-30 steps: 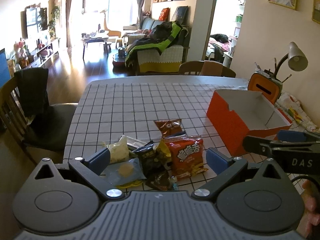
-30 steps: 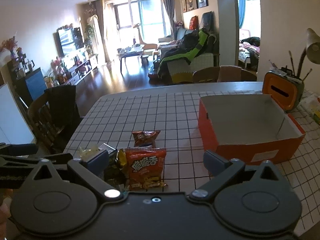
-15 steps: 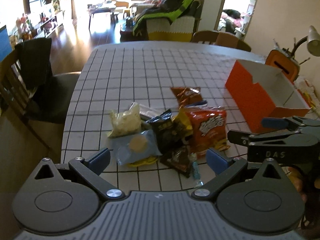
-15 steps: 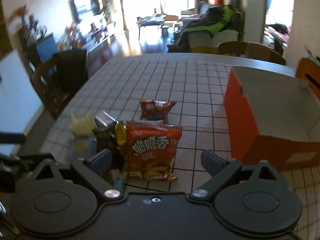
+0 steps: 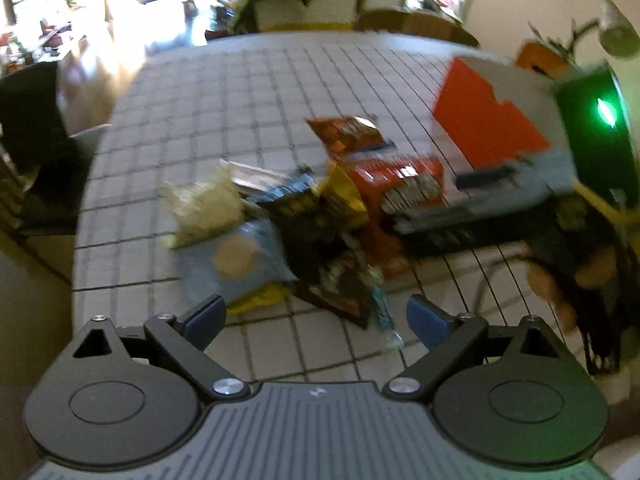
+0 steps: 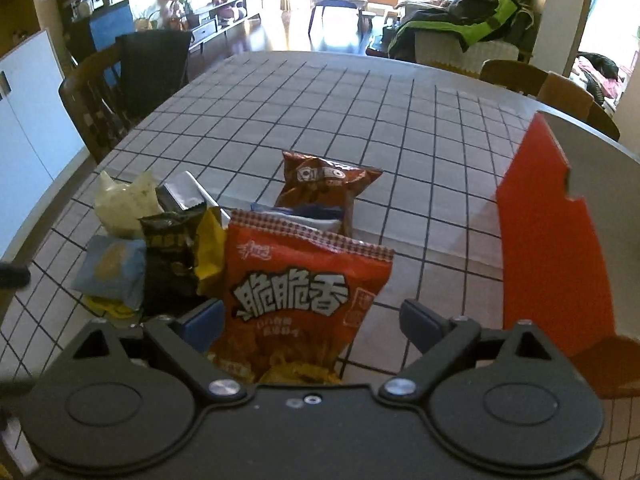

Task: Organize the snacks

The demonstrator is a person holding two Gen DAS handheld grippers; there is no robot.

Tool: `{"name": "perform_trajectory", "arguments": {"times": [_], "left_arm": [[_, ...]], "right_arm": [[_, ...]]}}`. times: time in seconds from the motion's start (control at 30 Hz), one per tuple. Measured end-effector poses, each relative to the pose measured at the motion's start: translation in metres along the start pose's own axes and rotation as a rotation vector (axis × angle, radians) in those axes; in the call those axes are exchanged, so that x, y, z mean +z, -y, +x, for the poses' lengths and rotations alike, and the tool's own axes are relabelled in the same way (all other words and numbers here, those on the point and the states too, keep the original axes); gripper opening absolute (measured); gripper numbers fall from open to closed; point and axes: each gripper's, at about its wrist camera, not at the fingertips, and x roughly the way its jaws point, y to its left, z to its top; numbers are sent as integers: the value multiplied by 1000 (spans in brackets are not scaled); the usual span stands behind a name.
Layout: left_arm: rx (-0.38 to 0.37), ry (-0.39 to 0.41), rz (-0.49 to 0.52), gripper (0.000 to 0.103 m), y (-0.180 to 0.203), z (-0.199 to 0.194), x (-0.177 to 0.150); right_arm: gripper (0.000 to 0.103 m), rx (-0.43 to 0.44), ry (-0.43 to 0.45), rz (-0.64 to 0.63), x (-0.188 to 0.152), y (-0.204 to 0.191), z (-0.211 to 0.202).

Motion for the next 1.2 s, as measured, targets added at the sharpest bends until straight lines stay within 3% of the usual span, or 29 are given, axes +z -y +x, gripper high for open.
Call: {"name": "perform_trajectory", "arguments": {"times": [0.1, 0.23, 0.37, 0.53, 0.83, 1.07, 1.2], "left_arm": [[-8, -25, 30, 86, 10, 9, -1], [4, -24, -10, 85, 5, 15, 1], [-23, -62, -2, 77, 8, 24, -1], [-116, -93, 7, 72, 17, 34, -3], [-145, -181, -41, 43, 21, 56, 0], [-129, -165, -24, 33, 28, 57, 4], [-104, -155, -3, 18, 32, 62, 9]], "right_arm": [[94, -10, -8, -13, 4, -4, 7], [94, -27, -12, -28, 7, -10, 16], [93, -44, -22, -22, 9, -13, 22], [88, -65, -45, -77, 7, -20, 28], [77, -63, -33, -90, 4, -16, 23], [76, -67, -16, -28, 0, -3, 12], [76, -73, -2, 22, -4, 6, 3]]}}
